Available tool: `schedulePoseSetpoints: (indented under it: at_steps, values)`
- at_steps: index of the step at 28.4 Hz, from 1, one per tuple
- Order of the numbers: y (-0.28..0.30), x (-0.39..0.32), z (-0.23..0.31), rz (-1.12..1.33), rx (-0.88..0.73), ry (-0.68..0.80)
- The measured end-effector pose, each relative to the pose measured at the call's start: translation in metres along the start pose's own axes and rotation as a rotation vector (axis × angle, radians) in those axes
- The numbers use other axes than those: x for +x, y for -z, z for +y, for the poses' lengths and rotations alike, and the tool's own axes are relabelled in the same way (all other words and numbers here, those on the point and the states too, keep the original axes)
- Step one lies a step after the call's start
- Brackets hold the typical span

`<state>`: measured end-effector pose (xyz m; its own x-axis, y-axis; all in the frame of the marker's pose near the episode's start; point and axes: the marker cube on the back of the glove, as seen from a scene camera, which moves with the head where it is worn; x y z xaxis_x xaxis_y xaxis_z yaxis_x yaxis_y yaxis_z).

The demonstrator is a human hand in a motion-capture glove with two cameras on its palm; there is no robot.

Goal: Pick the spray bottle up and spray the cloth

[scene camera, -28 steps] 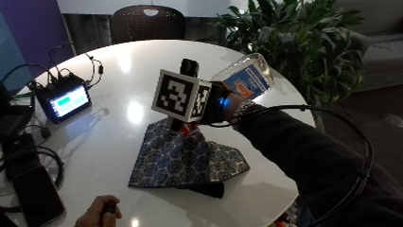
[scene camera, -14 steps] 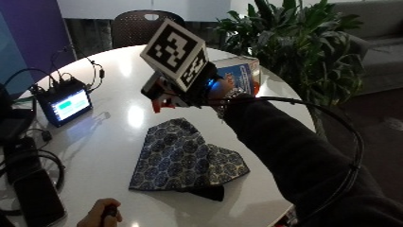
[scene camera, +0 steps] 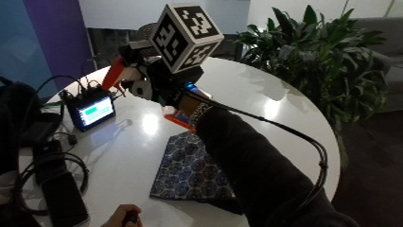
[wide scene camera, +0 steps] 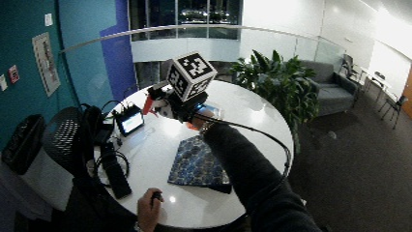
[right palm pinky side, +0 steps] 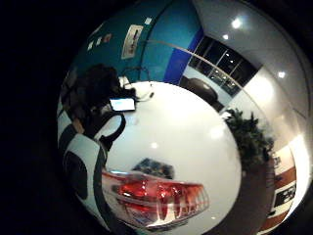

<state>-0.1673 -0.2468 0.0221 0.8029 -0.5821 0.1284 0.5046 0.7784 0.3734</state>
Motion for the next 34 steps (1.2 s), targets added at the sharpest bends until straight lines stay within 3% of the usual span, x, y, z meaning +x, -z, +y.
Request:
schedulePoseSetpoints:
  at_steps: [16,34]
  values:
    - [-0.046,0.019,0.022,-0.711,0.361,-0.373]
    - [-0.028,0.028,0.022,-0.670,0.493,-0.318]
